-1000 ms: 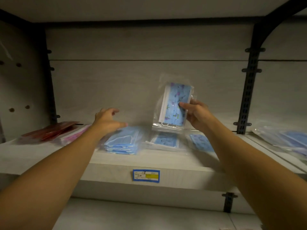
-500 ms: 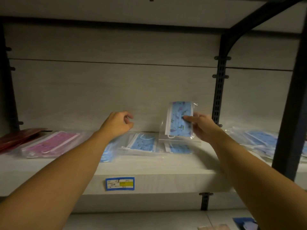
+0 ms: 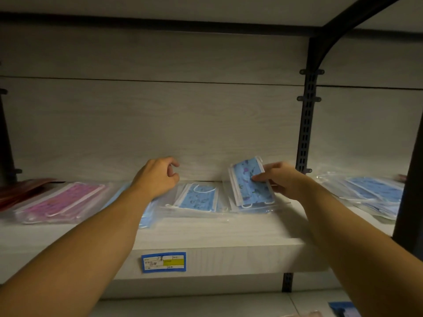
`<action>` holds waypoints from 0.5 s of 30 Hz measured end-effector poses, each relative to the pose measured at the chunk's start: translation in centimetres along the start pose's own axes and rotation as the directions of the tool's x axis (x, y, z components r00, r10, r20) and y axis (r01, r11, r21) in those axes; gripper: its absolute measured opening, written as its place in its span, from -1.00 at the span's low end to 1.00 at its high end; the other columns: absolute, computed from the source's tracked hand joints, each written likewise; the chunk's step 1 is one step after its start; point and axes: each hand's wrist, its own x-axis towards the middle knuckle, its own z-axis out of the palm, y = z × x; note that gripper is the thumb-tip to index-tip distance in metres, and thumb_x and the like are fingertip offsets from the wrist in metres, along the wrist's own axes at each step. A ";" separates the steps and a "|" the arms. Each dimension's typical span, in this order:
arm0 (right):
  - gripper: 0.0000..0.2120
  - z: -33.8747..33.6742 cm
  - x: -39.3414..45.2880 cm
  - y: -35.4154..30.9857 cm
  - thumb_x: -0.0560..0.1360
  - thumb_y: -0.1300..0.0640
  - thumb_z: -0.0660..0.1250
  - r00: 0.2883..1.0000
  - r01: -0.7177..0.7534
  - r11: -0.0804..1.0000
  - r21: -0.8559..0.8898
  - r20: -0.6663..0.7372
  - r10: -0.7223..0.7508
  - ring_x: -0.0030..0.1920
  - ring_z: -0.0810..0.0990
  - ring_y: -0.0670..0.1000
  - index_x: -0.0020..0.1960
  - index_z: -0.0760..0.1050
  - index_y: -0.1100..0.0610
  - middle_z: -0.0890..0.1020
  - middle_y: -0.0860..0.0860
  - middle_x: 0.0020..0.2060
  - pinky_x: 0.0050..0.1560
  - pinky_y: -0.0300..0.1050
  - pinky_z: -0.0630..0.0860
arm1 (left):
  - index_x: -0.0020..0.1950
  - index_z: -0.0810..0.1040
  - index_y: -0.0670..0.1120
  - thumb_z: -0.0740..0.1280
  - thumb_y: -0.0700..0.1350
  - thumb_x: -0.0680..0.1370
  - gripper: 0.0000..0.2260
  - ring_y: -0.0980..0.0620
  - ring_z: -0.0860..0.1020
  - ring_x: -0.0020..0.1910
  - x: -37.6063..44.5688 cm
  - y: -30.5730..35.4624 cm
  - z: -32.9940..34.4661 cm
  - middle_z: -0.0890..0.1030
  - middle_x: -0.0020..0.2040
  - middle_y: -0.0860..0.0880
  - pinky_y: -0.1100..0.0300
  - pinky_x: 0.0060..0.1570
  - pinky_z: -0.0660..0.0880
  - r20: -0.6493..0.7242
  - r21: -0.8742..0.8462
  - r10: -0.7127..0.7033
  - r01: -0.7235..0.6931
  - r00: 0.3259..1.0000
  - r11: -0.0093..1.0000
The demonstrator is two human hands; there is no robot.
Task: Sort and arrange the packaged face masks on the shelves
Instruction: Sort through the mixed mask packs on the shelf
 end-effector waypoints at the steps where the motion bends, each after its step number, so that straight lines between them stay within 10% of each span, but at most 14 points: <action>1: -0.74 0.1 0.1 0.1 0.39 0.31 0.56 1.000 0.001 0.998 -0.068 -0.022 -0.002 -0.05 0.73 0.17 0.06 0.63 0.29 0.73 0.18 -0.06 -0.07 0.01 0.68 | 0.11 0.64 0.01 0.41 -0.15 0.46 -0.77 0.00 0.56 -0.18 0.0 0.1 0.0 0.61 -0.20 0.08 0.08 -0.03 0.55 0.000 0.001 0.005 -0.005 1.000 1.000; 9: -0.55 0.3 0.7 1.2 0.31 0.02 0.63 0.995 0.007 0.696 -0.718 -0.064 -0.076 -0.06 0.63 0.08 0.12 0.60 0.13 0.67 0.08 0.00 -0.03 -0.02 0.61 | 0.14 0.63 0.02 0.41 -0.12 0.48 -0.76 0.01 0.56 -0.16 -0.2 0.3 -0.1 0.61 -0.16 0.07 0.06 -0.01 0.56 0.030 0.017 0.013 -0.013 0.999 1.000; 15: -0.03 0.0 1.1 2.2 0.23 -0.06 0.68 0.975 0.049 0.679 -0.733 -0.112 -0.191 0.11 0.50 0.05 0.49 0.30 0.14 0.47 0.10 0.31 0.11 -0.10 0.52 | 0.18 0.61 0.02 0.41 -0.09 0.50 -0.75 0.01 0.56 -0.13 -0.6 0.8 -0.3 0.60 -0.13 0.07 0.04 0.01 0.57 0.058 0.018 0.011 -0.012 0.998 1.000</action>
